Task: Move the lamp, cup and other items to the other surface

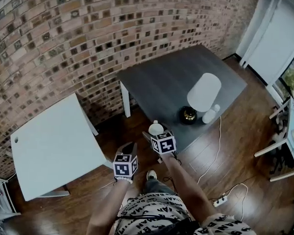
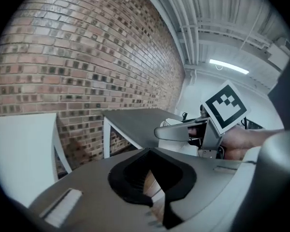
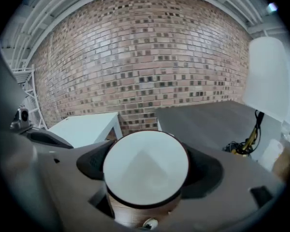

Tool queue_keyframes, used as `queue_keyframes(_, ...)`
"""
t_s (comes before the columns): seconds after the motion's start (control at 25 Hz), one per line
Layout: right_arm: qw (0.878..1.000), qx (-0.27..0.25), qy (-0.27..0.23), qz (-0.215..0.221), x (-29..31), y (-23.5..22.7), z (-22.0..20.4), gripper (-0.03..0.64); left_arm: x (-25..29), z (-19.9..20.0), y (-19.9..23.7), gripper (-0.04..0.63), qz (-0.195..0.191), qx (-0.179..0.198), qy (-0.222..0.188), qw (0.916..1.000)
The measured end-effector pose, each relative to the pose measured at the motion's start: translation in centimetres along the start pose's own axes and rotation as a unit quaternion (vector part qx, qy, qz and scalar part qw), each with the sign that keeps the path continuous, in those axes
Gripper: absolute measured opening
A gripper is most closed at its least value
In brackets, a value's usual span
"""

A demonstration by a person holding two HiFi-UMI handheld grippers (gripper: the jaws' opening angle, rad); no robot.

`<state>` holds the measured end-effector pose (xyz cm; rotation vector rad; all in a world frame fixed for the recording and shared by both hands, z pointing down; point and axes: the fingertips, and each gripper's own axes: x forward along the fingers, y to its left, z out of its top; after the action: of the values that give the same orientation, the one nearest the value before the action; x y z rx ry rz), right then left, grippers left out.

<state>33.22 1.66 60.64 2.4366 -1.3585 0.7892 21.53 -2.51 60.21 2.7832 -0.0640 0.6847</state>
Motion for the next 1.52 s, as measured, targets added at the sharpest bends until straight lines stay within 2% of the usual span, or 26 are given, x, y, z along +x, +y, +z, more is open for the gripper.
queue_keyframes(0.32,0.999,0.04,-0.002,-0.037,4.2,-10.7,0.1,0.425,9.1,2.9,-3.7,0.0,-0.035,0.033,0.004,0.9988)
queue_keyframes(0.72,0.997,0.057,0.014,-0.059,11.2,-17.8,-0.2,0.425,16.0,4.1,-3.3,0.0,-0.018,0.044,0.02,0.9987)
queue_keyframes(1.08,0.995,0.071,0.031,-0.065,14.4,-20.7,-0.1,0.425,19.1,4.6,-2.1,0.0,-0.01,0.038,0.029,0.9988)
queue_keyframes(1.52,0.994,0.089,0.046,-0.048,15.7,-20.3,-0.9,0.43,20.1,5.2,-1.3,0.0,-0.009,0.022,0.027,0.9994)
